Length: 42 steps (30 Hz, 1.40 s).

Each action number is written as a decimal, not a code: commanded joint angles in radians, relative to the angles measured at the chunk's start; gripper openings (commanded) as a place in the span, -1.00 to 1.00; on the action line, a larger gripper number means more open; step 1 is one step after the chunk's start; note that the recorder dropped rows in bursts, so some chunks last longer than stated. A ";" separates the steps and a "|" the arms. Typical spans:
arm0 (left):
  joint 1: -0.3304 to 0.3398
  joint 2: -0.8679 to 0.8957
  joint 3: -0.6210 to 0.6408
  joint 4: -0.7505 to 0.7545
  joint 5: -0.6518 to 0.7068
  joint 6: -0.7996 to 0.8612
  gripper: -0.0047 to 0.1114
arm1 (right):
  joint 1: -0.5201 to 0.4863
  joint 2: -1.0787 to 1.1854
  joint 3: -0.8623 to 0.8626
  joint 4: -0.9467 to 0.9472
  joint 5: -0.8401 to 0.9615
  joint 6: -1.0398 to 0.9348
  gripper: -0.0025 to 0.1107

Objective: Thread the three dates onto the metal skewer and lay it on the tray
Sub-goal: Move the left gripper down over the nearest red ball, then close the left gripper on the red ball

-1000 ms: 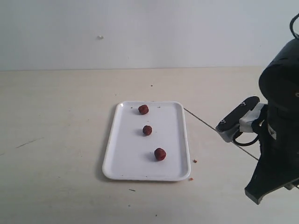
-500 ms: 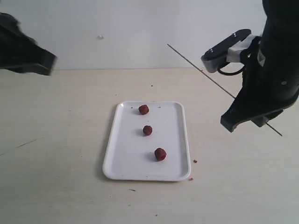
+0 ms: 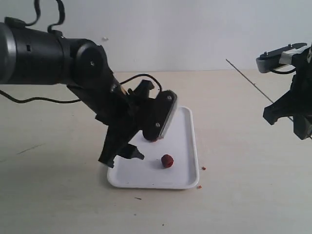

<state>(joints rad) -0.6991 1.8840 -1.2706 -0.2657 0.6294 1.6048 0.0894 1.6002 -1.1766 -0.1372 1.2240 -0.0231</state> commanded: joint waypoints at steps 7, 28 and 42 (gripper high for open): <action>-0.081 0.137 -0.020 0.005 -0.172 0.349 0.29 | -0.008 0.054 -0.010 0.027 -0.003 -0.047 -0.96; -0.104 0.263 -0.152 0.127 -0.095 0.345 0.29 | -0.008 0.054 -0.010 0.031 -0.003 -0.064 -0.96; -0.113 0.274 -0.174 0.131 -0.073 0.345 0.15 | -0.008 0.054 -0.010 0.031 -0.020 -0.073 -0.96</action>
<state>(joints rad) -0.8087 2.1592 -1.4382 -0.1319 0.5456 1.9541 0.0854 1.6548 -1.1766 -0.1061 1.2116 -0.0869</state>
